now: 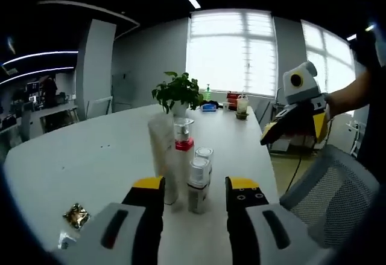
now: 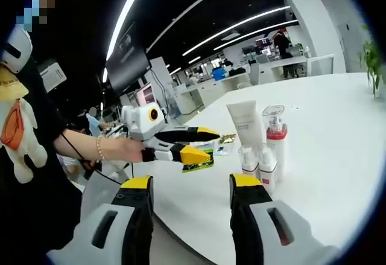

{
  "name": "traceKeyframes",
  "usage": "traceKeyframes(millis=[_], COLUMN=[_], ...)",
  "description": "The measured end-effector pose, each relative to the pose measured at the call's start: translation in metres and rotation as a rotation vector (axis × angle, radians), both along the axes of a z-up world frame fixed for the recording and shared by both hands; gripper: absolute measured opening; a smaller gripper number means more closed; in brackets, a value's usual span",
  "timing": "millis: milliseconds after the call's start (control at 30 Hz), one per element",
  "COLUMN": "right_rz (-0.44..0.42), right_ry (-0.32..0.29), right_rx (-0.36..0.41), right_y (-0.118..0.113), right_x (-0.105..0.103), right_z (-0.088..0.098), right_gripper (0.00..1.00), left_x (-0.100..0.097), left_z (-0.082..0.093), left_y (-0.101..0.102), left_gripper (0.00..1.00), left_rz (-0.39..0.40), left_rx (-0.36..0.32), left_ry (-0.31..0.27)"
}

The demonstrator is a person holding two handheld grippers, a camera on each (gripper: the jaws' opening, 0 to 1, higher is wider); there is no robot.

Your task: Arrange the skincare products in the storage area until every visible bottle or jar stands upright without overlapping.

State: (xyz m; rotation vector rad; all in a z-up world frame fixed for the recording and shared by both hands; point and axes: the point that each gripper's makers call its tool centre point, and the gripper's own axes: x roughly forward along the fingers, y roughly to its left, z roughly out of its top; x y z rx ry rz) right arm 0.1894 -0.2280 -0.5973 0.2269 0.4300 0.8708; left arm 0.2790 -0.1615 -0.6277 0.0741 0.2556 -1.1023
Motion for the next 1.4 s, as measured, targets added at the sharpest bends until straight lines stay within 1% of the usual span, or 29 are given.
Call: traceKeyframes(millis=[100,167,233,300,433,500,533,667,700,767,833,900,967,1033,1100,1200,1400], right_rz=[0.006,0.008,0.008,0.012,0.028,0.04,0.048,0.072,0.077,0.089,0.097,0.106,0.112,0.119,0.122,0.122,0.103], right_ry=[0.005,0.012,0.014,0.02,0.02,0.026,0.033,0.039,0.04,0.039,0.037,0.038,0.04,0.041,0.042,0.045,0.055], right_rx=[-0.007,-0.012,-0.013,-0.02,-0.034,-0.031,-0.03,-0.035,-0.034,-0.033,-0.031,-0.031,-0.037,-0.046,-0.047,-0.043,-0.035], right_y=[0.004,0.008,0.01,0.015,0.023,0.029,0.032,0.043,0.047,0.052,0.055,0.059,0.061,0.064,0.065,0.065,0.063], right_x=[-0.001,-0.002,-0.003,-0.004,-0.005,-0.005,-0.006,-0.006,-0.006,-0.007,-0.007,-0.007,-0.008,-0.01,-0.011,-0.013,-0.016], right_z=[-0.004,-0.007,-0.008,-0.01,-0.014,-0.015,-0.016,-0.018,-0.018,-0.018,-0.018,-0.02,-0.022,-0.024,-0.025,-0.027,-0.028], right_gripper=[0.57,0.6,0.63,0.66,0.72,0.73,0.73,0.74,0.74,0.75,0.75,0.76,0.77,0.78,0.79,0.8,0.82], left_x=[-0.009,-0.01,-0.014,-0.013,-0.023,-0.035,-0.038,-0.044,-0.044,-0.048,-0.05,-0.056,-0.057,-0.06,-0.06,-0.064,-0.068], left_z=[0.003,0.002,0.002,0.001,0.004,0.008,0.009,0.01,0.008,0.009,0.007,0.009,0.011,0.015,0.016,0.018,0.026], left_y=[0.007,0.019,0.026,0.045,0.066,0.07,0.077,0.101,0.113,0.126,0.143,0.151,0.165,0.174,0.184,0.197,0.209], left_gripper=[0.4,0.42,0.44,0.47,0.51,0.55,0.57,0.63,0.65,0.67,0.7,0.76,0.77,0.8,0.83,0.88,0.93], left_rz=[0.022,0.054,0.078,0.117,0.179,0.211,0.231,0.297,0.326,0.361,0.405,0.438,0.471,0.503,0.525,0.564,0.591], left_rx=[0.008,0.017,0.016,0.008,-0.002,-0.004,-0.005,-0.013,-0.014,-0.018,-0.009,-0.011,-0.022,-0.029,-0.033,-0.038,-0.039], left_ry=[0.012,0.03,0.042,0.059,0.075,0.086,0.094,0.107,0.119,0.118,0.14,0.14,0.15,0.154,0.149,0.156,0.15])
